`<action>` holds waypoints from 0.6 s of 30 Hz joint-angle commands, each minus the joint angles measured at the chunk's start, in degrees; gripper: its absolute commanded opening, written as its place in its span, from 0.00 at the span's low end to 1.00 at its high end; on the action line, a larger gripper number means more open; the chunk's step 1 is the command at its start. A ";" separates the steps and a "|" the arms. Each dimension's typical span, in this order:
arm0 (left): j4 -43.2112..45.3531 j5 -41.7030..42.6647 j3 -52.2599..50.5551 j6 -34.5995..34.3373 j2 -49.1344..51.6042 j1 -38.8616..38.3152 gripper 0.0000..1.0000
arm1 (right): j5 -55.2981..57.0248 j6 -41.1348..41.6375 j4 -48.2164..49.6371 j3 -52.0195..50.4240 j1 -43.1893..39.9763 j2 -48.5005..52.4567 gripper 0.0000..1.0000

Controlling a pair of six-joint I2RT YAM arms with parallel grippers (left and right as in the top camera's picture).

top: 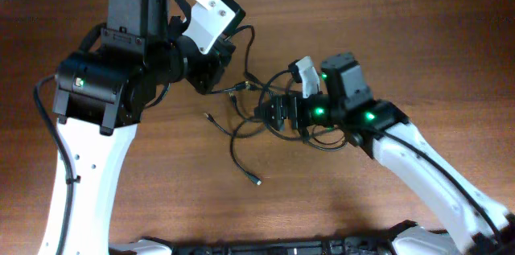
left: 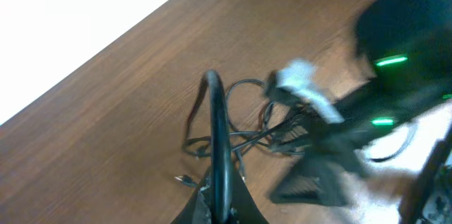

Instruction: Untangle cables

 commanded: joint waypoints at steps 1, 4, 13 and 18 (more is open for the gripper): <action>0.24 0.94 0.48 0.85 -1.14 0.35 0.00 | 6.12 -11.30 -8.02 0.26 -0.02 -11.69 0.98; 0.24 6.32 0.48 0.87 -1.11 0.35 0.00 | 23.96 -11.34 -9.84 0.26 -0.02 -12.79 0.99; -10.60 6.16 0.48 0.85 -1.11 0.33 0.00 | 39.52 5.75 9.88 0.26 -0.07 -8.09 0.48; -9.77 6.34 -3.02 0.85 -0.11 0.33 0.00 | 26.95 12.24 12.68 0.26 -0.02 -6.69 0.04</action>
